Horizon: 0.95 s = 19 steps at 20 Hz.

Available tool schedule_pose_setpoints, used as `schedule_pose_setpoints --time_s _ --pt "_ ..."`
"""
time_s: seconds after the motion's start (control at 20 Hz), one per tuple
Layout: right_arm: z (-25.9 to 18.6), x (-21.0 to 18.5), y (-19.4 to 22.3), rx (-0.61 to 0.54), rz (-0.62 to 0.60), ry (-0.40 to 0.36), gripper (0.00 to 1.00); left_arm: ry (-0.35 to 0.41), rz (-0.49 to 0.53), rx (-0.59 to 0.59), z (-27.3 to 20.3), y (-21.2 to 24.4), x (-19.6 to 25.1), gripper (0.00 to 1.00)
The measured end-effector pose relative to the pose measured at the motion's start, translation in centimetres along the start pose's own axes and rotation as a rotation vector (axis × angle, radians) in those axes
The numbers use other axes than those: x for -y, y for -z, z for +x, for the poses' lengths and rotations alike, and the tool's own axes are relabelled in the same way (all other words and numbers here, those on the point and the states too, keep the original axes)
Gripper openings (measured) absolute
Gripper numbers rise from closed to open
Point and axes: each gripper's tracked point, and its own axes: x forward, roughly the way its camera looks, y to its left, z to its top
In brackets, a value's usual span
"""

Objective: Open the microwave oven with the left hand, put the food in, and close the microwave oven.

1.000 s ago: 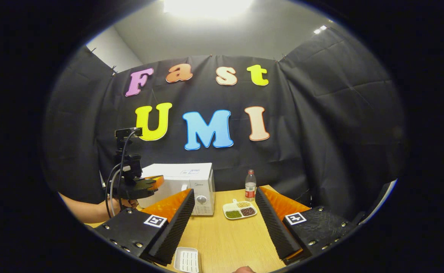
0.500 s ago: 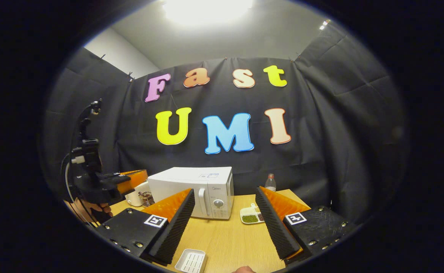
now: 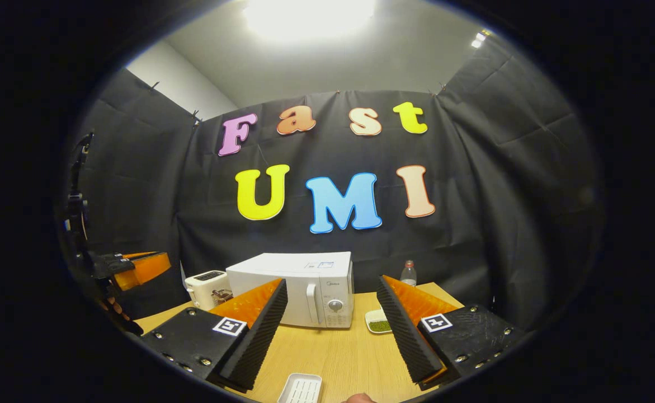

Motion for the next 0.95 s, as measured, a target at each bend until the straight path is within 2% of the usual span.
schedule_pose_setpoints --time_s 0.05,0.1,0.2,0.3,0.35,0.6,0.7,0.75,0.8,0.95 --pt "-0.2 -0.4 0.0 0.005 0.000 0.004 0.97 -0.006 0.000 -0.002 -0.6 0.4 -0.4 0.33" --pt "-0.4 -0.7 -0.1 0.011 0.003 0.007 0.97 -0.016 -0.005 -0.014 -1.2 1.0 -1.0 0.31" --pt "-0.5 -1.3 -0.2 0.024 0.005 0.016 0.97 -0.015 -0.030 -0.038 -2.5 2.2 -1.6 0.46" --pt "-0.7 -2.0 -0.2 0.023 0.007 0.014 0.97 -0.031 -0.042 -0.047 -3.4 2.7 -2.6 0.84" --pt "-0.8 -2.2 -0.4 0.027 0.007 0.013 0.97 -0.041 -0.034 -0.039 -3.7 2.5 -3.2 0.99" --pt "-1.1 -2.8 -1.0 0.043 -0.002 0.019 0.97 -0.058 0.001 -0.012 -4.6 1.9 -4.4 0.97" --pt "-1.2 -3.0 -1.4 0.050 -0.006 0.020 0.97 -0.056 0.008 -0.003 -4.6 1.4 -4.8 1.00" --pt "-1.3 -3.1 -1.5 0.052 -0.009 0.021 0.97 -0.055 0.008 0.000 -4.7 1.4 -4.8 0.94" --pt "-1.4 -3.2 -1.6 0.055 -0.010 0.021 0.97 -0.053 0.007 0.000 -4.6 1.4 -4.8 0.94" --pt "-1.7 -3.3 -1.8 0.058 -0.015 0.030 0.97 -0.047 0.006 -0.005 -4.4 1.9 -4.9 1.00"
